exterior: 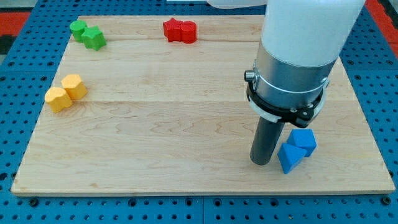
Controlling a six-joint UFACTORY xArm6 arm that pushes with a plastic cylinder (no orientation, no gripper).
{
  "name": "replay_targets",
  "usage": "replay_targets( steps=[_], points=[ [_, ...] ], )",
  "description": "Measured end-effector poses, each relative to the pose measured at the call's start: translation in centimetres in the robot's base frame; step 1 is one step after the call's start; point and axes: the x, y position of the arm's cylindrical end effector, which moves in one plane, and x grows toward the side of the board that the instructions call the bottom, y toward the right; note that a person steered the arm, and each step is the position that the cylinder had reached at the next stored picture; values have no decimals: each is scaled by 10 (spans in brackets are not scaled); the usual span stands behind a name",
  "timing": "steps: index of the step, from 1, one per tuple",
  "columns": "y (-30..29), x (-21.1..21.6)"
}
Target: Push the arm to the right of the blue blocks
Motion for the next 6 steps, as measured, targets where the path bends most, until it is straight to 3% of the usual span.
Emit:
replay_targets(
  steps=[1, 2, 3, 4, 5, 6],
  points=[
    [-4, 0],
    [-45, 23],
    [-50, 56],
    [-6, 56],
    [84, 55],
    [125, 33]
  ],
)
